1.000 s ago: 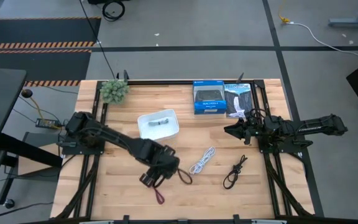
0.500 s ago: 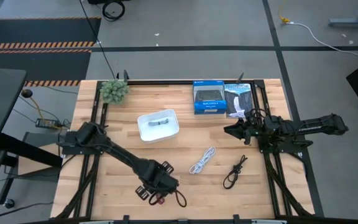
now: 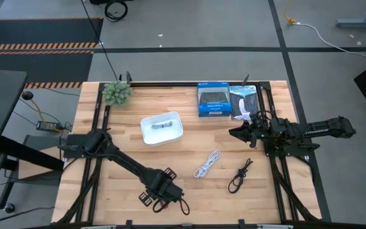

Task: Pick and place USB-C Cables
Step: Put the pink cable charger into the white bin

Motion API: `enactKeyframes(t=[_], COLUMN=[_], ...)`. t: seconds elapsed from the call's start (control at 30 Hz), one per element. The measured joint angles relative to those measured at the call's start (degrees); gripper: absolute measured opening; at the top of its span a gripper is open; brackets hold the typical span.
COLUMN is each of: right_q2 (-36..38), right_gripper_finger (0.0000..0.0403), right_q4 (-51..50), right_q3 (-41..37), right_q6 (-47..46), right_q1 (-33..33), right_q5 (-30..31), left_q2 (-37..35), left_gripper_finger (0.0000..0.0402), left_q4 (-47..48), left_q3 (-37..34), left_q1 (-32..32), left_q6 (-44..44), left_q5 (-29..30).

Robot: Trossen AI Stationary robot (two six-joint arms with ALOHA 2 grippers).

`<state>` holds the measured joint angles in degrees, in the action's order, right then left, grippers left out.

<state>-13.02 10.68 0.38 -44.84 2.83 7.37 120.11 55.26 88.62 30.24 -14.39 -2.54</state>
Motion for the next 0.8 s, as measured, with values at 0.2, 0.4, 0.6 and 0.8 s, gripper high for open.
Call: enactKeyframes(t=[0.2, 0.4, 0.6, 0.8], right_q2=[0.0, 0.0, 0.0, 0.0], right_gripper_finger=[0.0128, 0.0128, 0.0128, 0.0128], right_q4=[0.0, 0.0, 0.0, 0.0], right_q3=[0.0, 0.0, 0.0, 0.0], right_q6=[0.0, 0.0, 0.0, 0.0], right_q1=[0.0, 0.0, 0.0, 0.0], right_q5=[0.1, 0.1, 0.1, 0.0], left_q2=[0.0, 0.0, -0.3, -0.3], left_gripper_finger=[0.0171, 0.0171, 0.0168, 0.0111], left_q4=[-0.1, -1.2, -1.9, -2.7], left_q3=[0.0, -1.1, -4.4, -4.5], left_q1=[0.2, 0.5, 2.0, 2.8], left_q6=[0.2, 2.0, 1.3, 2.6], left_q5=[2.4, 2.8, 3.6, 3.4])
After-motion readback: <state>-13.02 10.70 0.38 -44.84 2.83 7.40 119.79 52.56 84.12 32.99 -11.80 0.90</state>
